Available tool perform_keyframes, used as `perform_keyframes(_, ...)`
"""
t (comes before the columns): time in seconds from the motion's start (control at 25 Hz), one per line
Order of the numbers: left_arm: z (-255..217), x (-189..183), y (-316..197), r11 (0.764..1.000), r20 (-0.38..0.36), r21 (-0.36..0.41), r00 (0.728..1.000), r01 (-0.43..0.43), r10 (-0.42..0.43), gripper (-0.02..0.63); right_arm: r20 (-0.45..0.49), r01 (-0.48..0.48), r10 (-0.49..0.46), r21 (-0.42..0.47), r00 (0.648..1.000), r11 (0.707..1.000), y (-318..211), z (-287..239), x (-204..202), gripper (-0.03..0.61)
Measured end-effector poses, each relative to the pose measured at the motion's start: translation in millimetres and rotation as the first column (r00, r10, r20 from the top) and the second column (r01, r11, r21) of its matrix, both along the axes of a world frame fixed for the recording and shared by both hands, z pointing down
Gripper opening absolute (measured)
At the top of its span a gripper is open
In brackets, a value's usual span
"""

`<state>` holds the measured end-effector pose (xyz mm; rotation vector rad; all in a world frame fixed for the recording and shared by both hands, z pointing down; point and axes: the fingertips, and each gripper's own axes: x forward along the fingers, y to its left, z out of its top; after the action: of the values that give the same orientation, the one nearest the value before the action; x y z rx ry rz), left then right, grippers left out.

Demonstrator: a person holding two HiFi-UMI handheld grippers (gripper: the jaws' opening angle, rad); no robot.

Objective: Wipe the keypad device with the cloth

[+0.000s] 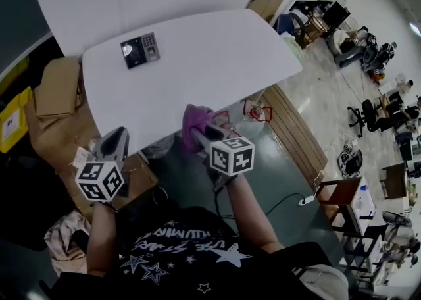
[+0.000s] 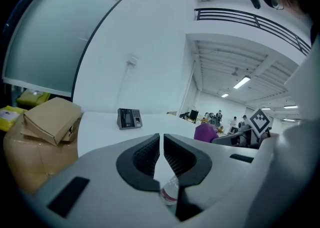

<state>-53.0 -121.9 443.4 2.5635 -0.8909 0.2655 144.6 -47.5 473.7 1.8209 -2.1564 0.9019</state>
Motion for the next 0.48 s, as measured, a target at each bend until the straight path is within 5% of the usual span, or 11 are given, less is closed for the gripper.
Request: perform_keyframes(0.48,8,-26,-44,1.0,-0.008,-0.002,1.0,0.006,-0.006,0.031,-0.032,0.02,-0.02,0.0,0.999,1.0,-59,-2,-26,0.1)
